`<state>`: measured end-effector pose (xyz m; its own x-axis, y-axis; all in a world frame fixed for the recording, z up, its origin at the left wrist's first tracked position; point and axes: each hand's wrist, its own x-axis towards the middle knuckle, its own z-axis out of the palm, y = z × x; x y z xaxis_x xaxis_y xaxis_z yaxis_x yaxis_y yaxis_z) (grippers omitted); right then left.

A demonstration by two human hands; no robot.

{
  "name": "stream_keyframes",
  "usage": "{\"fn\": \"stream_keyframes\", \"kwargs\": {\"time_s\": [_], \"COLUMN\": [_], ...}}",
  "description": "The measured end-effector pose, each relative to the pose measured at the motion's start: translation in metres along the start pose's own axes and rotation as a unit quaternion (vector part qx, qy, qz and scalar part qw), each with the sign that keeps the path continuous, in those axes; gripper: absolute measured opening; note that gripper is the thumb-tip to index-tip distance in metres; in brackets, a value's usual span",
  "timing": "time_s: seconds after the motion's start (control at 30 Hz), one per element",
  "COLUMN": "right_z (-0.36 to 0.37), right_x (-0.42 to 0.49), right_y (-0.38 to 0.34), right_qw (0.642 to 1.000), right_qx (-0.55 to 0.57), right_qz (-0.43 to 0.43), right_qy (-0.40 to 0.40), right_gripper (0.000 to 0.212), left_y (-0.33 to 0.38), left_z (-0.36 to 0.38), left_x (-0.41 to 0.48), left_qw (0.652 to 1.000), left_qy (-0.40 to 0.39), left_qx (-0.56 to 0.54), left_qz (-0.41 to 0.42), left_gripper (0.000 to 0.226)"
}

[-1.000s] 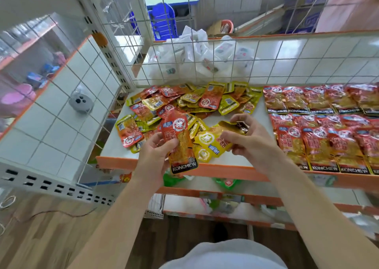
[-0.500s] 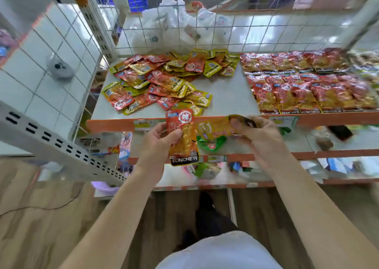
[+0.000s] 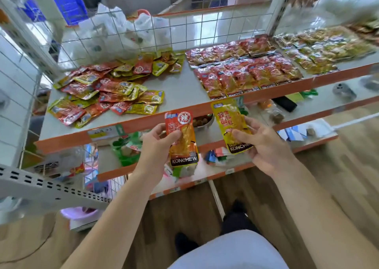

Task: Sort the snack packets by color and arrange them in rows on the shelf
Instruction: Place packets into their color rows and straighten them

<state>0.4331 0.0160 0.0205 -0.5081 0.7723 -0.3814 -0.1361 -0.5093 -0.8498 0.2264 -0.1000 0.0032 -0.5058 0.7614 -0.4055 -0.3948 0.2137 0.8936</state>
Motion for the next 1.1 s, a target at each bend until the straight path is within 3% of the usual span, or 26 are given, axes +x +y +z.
{"fn": "stream_keyframes", "kwargs": {"time_s": [0.17, 0.5, 0.63, 0.83, 1.1], "right_z": [-0.026, -0.134, -0.197, -0.277, -0.344], "right_x": [-0.005, 0.005, 0.013, 0.03, 0.056], "right_y": [-0.007, -0.071, -0.107, -0.154, -0.186], "right_qw": [0.999, 0.997, 0.99, 0.974, 0.976], "right_qx": [0.03, -0.035, -0.104, -0.177, -0.171], "right_qz": [0.013, -0.046, -0.084, -0.138, -0.125], "right_qy": [-0.021, 0.046, 0.039, 0.03, 0.049], "right_gripper": [0.041, 0.036, 0.023, 0.022, 0.019], "left_y": [0.002, -0.008, -0.014, -0.022, -0.036], "left_z": [0.037, 0.176, 0.248, 0.34, 0.4], "left_x": [0.007, 0.02, 0.026, 0.036, 0.048], "left_qw": [0.999, 0.995, 0.995, 0.994, 0.994], "left_qy": [-0.026, -0.069, -0.054, -0.032, 0.005], "left_qx": [0.016, 0.063, 0.063, 0.072, 0.093], "left_qz": [0.011, 0.037, 0.051, 0.076, 0.066], "left_gripper": [0.021, 0.032, 0.031, 0.031, 0.028]}}
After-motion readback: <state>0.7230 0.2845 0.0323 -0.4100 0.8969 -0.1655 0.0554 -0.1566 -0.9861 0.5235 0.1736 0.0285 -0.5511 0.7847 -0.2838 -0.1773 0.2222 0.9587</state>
